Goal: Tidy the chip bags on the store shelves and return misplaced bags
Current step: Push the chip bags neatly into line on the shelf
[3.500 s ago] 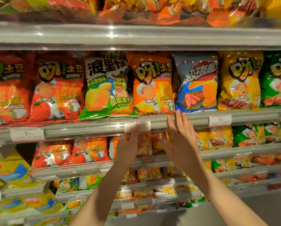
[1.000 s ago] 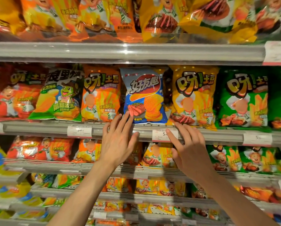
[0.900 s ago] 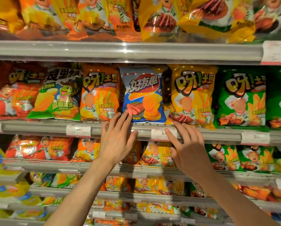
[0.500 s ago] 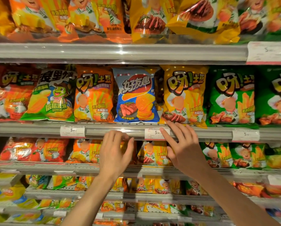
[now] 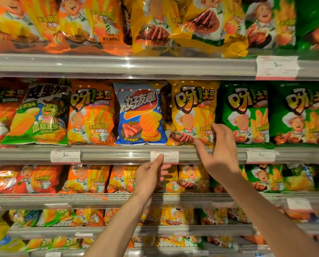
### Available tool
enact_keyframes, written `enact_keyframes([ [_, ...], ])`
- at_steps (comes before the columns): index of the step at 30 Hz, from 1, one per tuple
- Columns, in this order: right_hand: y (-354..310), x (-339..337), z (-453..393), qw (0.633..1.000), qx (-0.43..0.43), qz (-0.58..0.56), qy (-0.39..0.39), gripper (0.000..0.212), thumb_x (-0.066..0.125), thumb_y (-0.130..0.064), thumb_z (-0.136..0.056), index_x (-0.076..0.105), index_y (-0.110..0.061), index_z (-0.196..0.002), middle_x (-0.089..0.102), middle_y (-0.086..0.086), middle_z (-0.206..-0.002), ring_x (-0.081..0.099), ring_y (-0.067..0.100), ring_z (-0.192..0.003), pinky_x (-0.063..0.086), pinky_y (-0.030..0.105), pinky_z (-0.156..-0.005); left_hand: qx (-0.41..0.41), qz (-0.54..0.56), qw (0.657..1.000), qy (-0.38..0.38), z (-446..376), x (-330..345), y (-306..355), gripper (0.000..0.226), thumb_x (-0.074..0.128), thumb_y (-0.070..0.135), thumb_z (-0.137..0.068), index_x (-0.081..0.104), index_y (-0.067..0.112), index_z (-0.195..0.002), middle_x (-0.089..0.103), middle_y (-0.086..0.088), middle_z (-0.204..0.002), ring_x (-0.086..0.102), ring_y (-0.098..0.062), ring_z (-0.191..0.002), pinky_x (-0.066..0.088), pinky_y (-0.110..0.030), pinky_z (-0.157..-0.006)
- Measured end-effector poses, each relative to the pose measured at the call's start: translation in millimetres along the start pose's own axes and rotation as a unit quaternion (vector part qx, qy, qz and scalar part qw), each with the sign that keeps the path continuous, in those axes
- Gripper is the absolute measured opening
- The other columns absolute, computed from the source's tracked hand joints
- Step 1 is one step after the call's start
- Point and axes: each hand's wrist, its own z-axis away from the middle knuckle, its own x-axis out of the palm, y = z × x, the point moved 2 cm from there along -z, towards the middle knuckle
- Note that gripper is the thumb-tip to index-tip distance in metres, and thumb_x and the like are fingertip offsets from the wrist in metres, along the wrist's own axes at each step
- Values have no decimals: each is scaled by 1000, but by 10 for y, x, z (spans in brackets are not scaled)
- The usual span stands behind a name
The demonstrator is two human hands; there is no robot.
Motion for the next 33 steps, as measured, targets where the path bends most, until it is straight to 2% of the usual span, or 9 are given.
enact_keyframes([
  [5,-82,-19,-203,989,112,-64,-66,108,59,-71,-86,-3,-24,-162,10,1,-170,13,22,-156,19,43,-123,6,-9,1000,-4,-30,-22,-5,39,66,42,-95,78,7,-106,83,-4,-93,68,-8,-71,51,-28,-69],
  [8,-152,48,-288,992,83,-54,-84,111,60,-72,-85,-15,-38,-159,14,3,-169,23,27,-153,28,46,-120,20,-14,1000,-4,-41,-15,-16,40,66,42,-95,77,5,-106,82,-6,-94,67,-9,-69,50,-28,-67],
  [10,-181,101,-312,994,50,3,-96,104,56,-73,-87,-15,-43,-157,20,10,-163,31,34,-147,36,49,-115,25,-16,1000,-3,-50,-19,-21,40,66,42,-96,77,4,-106,82,-6,-94,66,-9,-67,50,-27,-66],
  [13,-148,158,-318,991,33,65,-112,95,47,-75,-89,-13,-45,-157,19,15,-160,33,39,-145,38,49,-113,32,-24,999,-4,-63,-25,-26,40,65,41,-96,77,4,-104,82,-6,-92,66,-6,-63,50,-27,-67],
  [22,-136,288,-341,990,38,108,-85,92,40,-77,-91,-11,-41,-158,20,19,-158,28,40,-146,34,50,-116,37,0,999,29,-15,41,-64,41,67,43,-94,79,4,-101,82,-3,-89,67,-8,-70,50,-23,-65],
  [26,-158,347,-319,989,27,134,-62,92,35,-79,-91,-14,-39,-158,23,23,-156,31,43,-143,35,54,-114,35,-2,999,40,2,63,-64,41,73,42,-90,78,3,-101,82,-3,-85,64,-5,-62,48,-17,-54],
  [30,-151,342,-320,987,22,146,-60,93,32,-81,-90,-13,-38,-159,23,22,-157,32,42,-144,37,51,-114,30,-5,998,52,14,72,-57,40,72,45,-90,79,6,-99,82,-1,-82,62,-6,-60,45,-18,-50],
  [33,-117,307,-307,990,28,114,-78,95,35,-82,-89,-15,-39,-158,18,17,-162,31,39,-146,37,51,-114,27,-9,998,55,16,66,-49,40,72,46,-90,80,7,-98,82,-1,-84,61,-9,-63,44,-20,-50],
])
